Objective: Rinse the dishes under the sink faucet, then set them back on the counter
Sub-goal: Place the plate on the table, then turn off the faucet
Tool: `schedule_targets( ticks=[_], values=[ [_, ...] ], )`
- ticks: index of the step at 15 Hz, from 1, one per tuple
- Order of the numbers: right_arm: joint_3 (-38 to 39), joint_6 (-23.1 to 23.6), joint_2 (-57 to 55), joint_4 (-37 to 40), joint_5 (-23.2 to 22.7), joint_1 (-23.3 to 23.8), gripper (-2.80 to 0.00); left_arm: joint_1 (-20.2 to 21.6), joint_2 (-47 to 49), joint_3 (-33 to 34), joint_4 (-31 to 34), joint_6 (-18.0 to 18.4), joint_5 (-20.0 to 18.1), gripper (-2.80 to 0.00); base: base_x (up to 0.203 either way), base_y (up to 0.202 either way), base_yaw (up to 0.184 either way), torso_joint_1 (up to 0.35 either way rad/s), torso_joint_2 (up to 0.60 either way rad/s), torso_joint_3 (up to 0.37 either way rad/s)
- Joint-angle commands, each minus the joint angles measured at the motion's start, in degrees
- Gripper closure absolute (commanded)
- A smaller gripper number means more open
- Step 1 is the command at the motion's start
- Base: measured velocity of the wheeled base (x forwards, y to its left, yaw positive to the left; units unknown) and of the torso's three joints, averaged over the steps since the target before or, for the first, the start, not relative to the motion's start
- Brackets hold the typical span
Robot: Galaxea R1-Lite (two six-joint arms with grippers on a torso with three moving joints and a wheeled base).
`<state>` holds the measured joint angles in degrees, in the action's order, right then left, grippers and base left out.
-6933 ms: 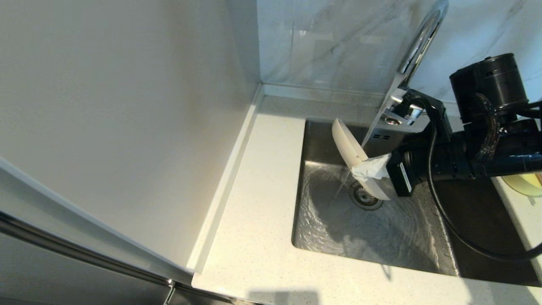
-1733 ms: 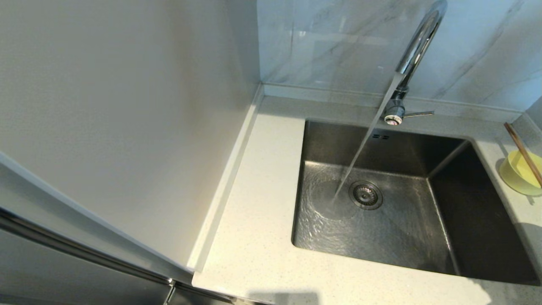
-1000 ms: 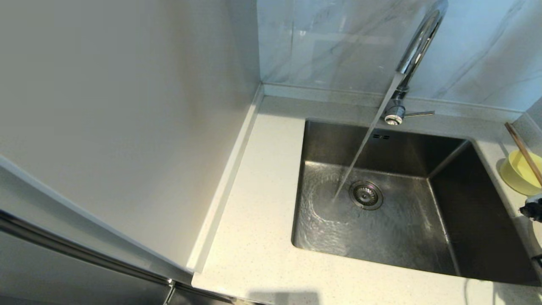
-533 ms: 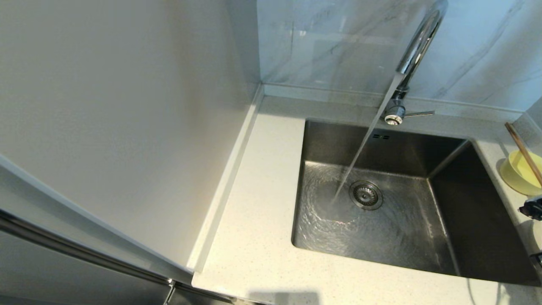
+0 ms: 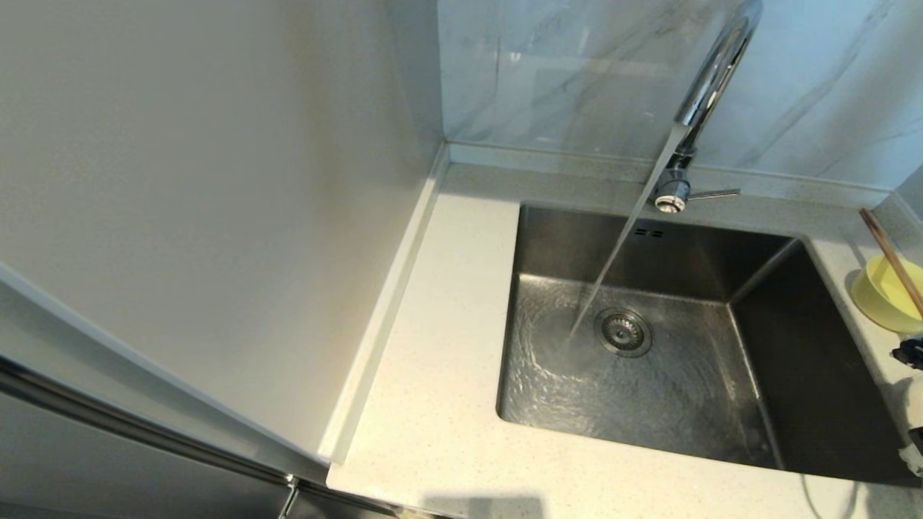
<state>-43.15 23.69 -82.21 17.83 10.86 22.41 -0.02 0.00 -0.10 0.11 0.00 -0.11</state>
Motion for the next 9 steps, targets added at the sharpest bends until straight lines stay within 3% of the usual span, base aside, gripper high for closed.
schedule_targets(
  ticks=[1, 6, 9],
  values=[
    [0.2, 0.1, 1.2, 0.2, -0.1, 0.4, -2.8, 0.0, 0.0, 0.0, 0.0, 0.0, 0.0, 0.0, 0.0, 0.0, 0.0, 0.0, 0.0, 0.0],
    [-0.7, 0.3, 11.0, 1.6, -2.4, 0.5, -2.8, 0.0, 0.0, 0.0, 0.0, 0.0, 0.0, 0.0, 0.0, 0.0, 0.0, 0.0, 0.0, 0.0],
    [-6.9, -0.5, 14.7, 6.1, -7.5, 0.7, -2.8, 0.0, 0.0, 0.0, 0.0, 0.0, 0.0, 0.0, 0.0, 0.0, 0.0, 0.0, 0.0, 0.0]
  ],
)
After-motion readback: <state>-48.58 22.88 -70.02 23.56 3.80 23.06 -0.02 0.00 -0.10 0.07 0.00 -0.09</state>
